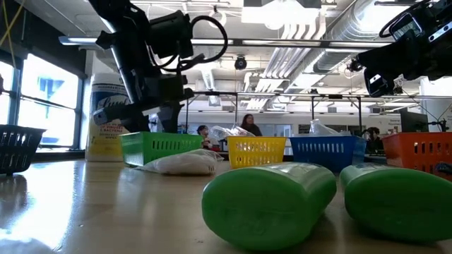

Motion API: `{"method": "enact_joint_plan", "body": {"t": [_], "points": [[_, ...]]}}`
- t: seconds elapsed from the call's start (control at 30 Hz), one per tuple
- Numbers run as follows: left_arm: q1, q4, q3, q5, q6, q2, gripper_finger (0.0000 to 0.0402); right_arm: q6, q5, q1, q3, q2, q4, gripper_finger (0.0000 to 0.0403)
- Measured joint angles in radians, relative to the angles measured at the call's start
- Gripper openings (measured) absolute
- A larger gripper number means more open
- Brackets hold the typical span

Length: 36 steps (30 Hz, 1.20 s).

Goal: Pick & Place Travel size toiletries
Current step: Put the top left shampoo into the green bin, then put the razor into the black bin

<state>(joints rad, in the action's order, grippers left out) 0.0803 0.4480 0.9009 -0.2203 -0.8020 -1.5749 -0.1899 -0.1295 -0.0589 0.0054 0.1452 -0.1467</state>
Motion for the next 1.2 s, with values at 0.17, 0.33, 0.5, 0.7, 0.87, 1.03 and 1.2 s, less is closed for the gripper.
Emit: {"method": "enact_joint_plan", "body": {"t": [0.17, 0.33, 0.5, 0.7, 0.87, 1.03, 1.2], "points": [[0.000, 0.000, 0.000, -0.003, 0.055, 0.000, 0.0236, 0.000, 0.000, 0.000, 0.000, 0.000, 0.000, 0.0002], [-0.002, 0.021, 0.001, -0.003, 0.071, 0.001, 0.0253, 0.000, 0.000, 0.000, 0.000, 0.000, 0.000, 0.0002], [-0.002, 0.094, 0.013, -0.045, 0.121, 0.012, 0.0274, -0.001, 0.000, 0.000, 0.000, 0.000, 0.000, 0.0002], [-0.002, 0.135, 0.061, -0.053, 0.173, 0.029, 0.0303, -0.019, -0.003, 0.000, 0.000, 0.000, 0.000, 0.0002], [-0.002, 0.218, 0.116, -0.056, 0.217, 0.058, 0.0313, -0.014, -0.002, 0.000, 0.000, 0.000, -0.002, 0.0002], [-0.002, 0.335, 0.190, -0.062, 0.287, 0.085, 0.0313, -0.010, -0.002, 0.000, 0.000, 0.000, -0.007, 0.0002], [-0.046, 0.415, 0.247, -0.056, 0.360, 0.125, 0.0312, -0.009, -0.003, 0.000, 0.000, 0.008, 0.001, 0.0002]]}}
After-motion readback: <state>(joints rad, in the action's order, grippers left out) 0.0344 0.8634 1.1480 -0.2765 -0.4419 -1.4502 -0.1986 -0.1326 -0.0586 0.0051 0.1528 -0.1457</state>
